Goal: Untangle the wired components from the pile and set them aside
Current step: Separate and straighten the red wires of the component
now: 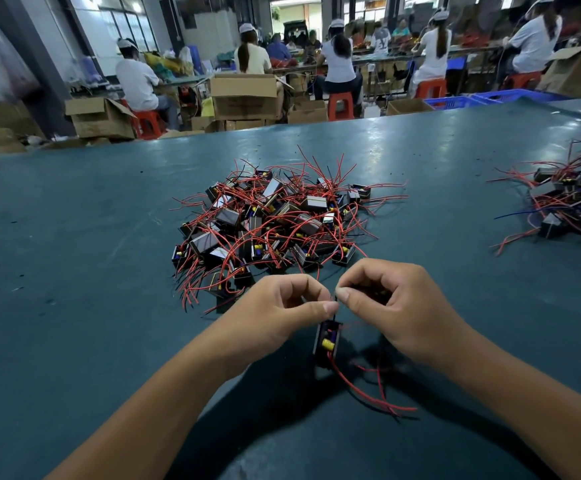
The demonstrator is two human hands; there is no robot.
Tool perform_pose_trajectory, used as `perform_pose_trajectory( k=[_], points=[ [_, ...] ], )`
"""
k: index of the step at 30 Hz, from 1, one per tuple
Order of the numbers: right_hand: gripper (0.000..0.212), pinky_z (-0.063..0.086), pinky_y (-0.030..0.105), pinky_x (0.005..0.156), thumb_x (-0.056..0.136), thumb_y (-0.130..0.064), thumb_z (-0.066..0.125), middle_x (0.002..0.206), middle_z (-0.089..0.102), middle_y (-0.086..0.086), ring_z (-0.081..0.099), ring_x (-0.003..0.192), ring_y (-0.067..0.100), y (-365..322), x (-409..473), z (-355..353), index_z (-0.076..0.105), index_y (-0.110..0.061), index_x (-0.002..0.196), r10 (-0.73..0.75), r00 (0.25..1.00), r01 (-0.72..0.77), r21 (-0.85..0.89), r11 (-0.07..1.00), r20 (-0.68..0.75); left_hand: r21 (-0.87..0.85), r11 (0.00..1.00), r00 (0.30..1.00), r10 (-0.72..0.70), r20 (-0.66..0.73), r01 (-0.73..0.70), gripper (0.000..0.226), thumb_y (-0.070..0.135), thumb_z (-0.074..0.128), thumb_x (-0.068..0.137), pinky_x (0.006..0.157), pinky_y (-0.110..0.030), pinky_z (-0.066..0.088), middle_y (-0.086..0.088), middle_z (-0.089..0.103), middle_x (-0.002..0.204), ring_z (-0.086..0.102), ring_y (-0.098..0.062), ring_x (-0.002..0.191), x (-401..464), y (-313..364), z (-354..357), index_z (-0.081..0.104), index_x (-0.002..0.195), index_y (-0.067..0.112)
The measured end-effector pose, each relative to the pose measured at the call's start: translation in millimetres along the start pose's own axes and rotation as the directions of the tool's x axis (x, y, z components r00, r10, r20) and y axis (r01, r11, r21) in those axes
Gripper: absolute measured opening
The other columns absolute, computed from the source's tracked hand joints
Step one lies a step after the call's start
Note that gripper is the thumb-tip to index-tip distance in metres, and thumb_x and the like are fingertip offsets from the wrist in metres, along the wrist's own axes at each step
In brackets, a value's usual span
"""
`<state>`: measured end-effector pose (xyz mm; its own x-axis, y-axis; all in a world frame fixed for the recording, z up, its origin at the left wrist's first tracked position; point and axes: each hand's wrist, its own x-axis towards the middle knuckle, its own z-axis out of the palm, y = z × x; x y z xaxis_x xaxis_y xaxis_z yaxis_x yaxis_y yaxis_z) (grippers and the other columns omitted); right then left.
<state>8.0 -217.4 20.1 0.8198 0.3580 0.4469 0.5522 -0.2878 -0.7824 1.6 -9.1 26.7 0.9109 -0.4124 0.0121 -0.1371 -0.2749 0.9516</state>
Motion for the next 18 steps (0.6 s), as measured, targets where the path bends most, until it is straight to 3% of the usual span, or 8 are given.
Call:
perform_pose_trajectory(
  k=[3,6,10,12,15,18],
  points=[
    [0.006,0.046,0.027,0.058,0.086,-0.026,0.068,0.068,0.067,-0.007,0.056,0.06,0.013,1.1,1.7,-2.3,0.069,-0.027,0.08,0.026,0.999,-0.026,-0.016,1.0,0.041,0.133,0.99,0.999,0.039,-0.004,-0.038,0.018,0.036,0.073,0.089,0.063,-0.035,0.034,-0.016,0.058,0.073,0.043,-0.019,0.066,-0.5,-1.0,2.9,0.069,0.09,0.019],
    [0.007,0.049,0.035,0.063,0.085,-0.031,0.068,0.071,0.069,-0.003,0.06,0.064,0.018,1.7,3.2,-4.0,0.071,-0.026,0.081,0.048,0.996,-0.05,0.024,0.998,0.081,0.169,0.983,0.994,0.086,-0.062,-0.074,0.021,0.035,0.074,0.088,0.061,-0.035,0.035,-0.023,0.064,0.081,0.046,-0.02,0.064,0.6,-1.8,7.6,0.066,0.091,0.016],
    [0.009,0.049,0.035,0.064,0.084,-0.032,0.068,0.071,0.07,-0.003,0.061,0.065,0.016,3.0,4.7,-6.3,0.071,-0.025,0.08,0.062,0.995,-0.063,0.007,0.998,0.084,0.284,0.947,0.981,0.18,-0.078,-0.151,0.013,0.032,0.071,0.09,0.055,-0.021,0.036,-0.005,0.064,0.079,0.044,-0.006,0.058,2.6,-2.7,10.2,0.069,0.088,0.019],
    [0.007,0.049,0.029,0.062,0.085,-0.03,0.071,0.07,0.07,-0.005,0.061,0.064,0.01,5.7,5.6,-9.1,0.072,-0.026,0.079,0.071,0.994,-0.069,-0.031,0.997,0.079,0.328,0.933,0.979,0.185,-0.084,-0.148,0.012,0.029,0.072,0.091,0.054,-0.015,0.036,0.0,0.064,0.079,0.044,-0.002,0.056,3.7,-2.9,8.3,0.069,0.085,0.019],
    [0.011,0.041,0.013,0.06,0.087,-0.024,0.075,0.066,0.067,-0.014,0.056,0.059,-0.002,12.8,8.3,-15.5,0.073,-0.029,0.077,0.114,0.992,-0.107,-0.107,0.988,0.058,0.432,0.897,0.984,0.149,-0.099,-0.092,0.012,0.035,0.071,0.09,0.061,-0.023,0.046,0.008,0.065,0.082,0.055,-0.009,0.066,4.4,-6.2,2.6,0.067,0.084,0.025],
    [0.006,0.044,0.012,0.063,0.087,-0.023,0.074,0.072,0.068,-0.014,0.06,0.064,0.0,15.4,10.8,-20.4,0.07,-0.028,0.086,0.157,0.987,-0.153,-0.134,0.979,0.024,0.447,0.891,0.973,0.167,-0.162,-0.079,0.008,0.032,0.073,0.089,0.064,-0.025,0.047,0.013,0.063,0.086,0.056,-0.012,0.07,3.4,-9.0,-1.4,0.065,0.087,0.032]
  ],
)
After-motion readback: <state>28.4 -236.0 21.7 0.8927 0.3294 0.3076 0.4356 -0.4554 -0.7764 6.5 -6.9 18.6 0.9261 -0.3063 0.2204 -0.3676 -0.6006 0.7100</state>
